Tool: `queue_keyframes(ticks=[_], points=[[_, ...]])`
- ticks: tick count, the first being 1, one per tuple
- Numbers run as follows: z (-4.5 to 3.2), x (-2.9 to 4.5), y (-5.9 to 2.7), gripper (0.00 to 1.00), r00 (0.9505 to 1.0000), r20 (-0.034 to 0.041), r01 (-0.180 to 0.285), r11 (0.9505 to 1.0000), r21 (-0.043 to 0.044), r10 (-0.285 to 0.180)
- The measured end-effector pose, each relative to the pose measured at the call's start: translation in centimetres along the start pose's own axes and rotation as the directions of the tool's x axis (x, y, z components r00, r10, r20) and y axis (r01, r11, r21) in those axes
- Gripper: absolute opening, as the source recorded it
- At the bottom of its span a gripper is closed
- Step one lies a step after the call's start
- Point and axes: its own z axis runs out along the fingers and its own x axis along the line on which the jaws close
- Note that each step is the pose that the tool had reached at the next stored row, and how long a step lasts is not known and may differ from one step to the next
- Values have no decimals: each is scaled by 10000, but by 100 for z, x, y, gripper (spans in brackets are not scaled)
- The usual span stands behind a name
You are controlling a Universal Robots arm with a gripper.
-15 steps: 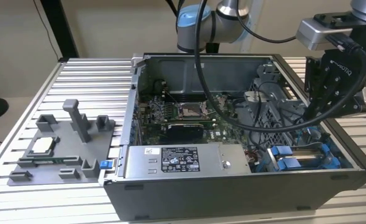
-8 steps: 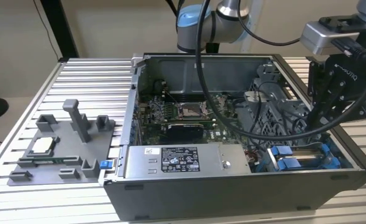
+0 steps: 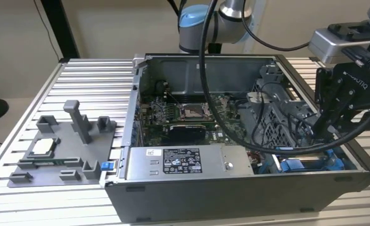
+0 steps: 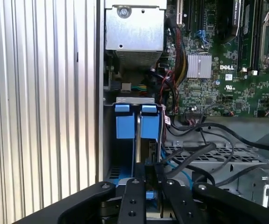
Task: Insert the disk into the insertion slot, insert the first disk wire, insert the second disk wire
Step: 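Insert the first disk wire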
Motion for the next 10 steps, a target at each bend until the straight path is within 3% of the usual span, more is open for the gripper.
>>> queue_keyframes(ticks=[10], points=[[80, 96, 0, 0, 10000, 0, -1, 10000, 0, 1]])
